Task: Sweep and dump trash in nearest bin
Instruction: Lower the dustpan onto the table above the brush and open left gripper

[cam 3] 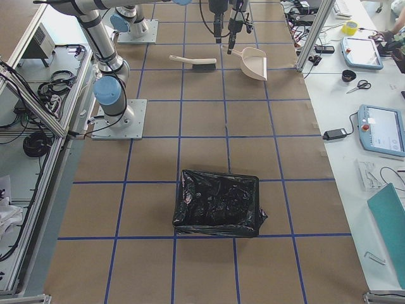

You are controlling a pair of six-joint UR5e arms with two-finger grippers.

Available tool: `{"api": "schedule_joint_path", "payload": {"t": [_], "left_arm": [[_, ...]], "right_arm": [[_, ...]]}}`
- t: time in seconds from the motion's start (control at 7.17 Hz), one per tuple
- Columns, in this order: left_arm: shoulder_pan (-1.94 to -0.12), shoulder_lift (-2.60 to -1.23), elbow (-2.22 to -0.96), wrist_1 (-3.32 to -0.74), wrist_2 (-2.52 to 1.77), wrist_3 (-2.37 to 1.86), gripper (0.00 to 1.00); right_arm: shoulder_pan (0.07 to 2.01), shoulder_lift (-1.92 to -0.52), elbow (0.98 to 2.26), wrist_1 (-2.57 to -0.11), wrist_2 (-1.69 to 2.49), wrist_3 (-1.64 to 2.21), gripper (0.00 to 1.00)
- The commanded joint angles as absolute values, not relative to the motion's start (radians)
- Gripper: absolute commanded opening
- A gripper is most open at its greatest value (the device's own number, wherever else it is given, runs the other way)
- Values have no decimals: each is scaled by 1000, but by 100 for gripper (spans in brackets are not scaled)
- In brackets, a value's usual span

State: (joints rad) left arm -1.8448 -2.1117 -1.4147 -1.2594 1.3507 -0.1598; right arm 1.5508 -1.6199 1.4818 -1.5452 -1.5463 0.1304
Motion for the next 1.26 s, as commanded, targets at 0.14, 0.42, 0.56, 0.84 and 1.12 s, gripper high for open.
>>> {"api": "schedule_joint_path", "payload": {"t": [0.14,0.42,0.56,0.84,1.12], "left_arm": [[-1845,-2114,-1419,-1259,1376,-179,0],[-1847,-2118,-1420,-1253,1374,-202,0],[-1847,-2118,-1428,-1250,1374,-206,0],[-1848,-2118,-1433,-1249,1373,-221,0],[-1856,-2114,-1433,-1249,1374,-224,14]], "right_arm": [[1551,-1620,1482,-1545,-1549,130,100],[1551,-1620,1482,-1545,-1549,130,100],[1551,-1620,1482,-1543,-1549,130,100],[1551,-1621,1482,-1545,-1551,130,100],[1551,-1621,1482,-1545,-1548,130,100]]}}
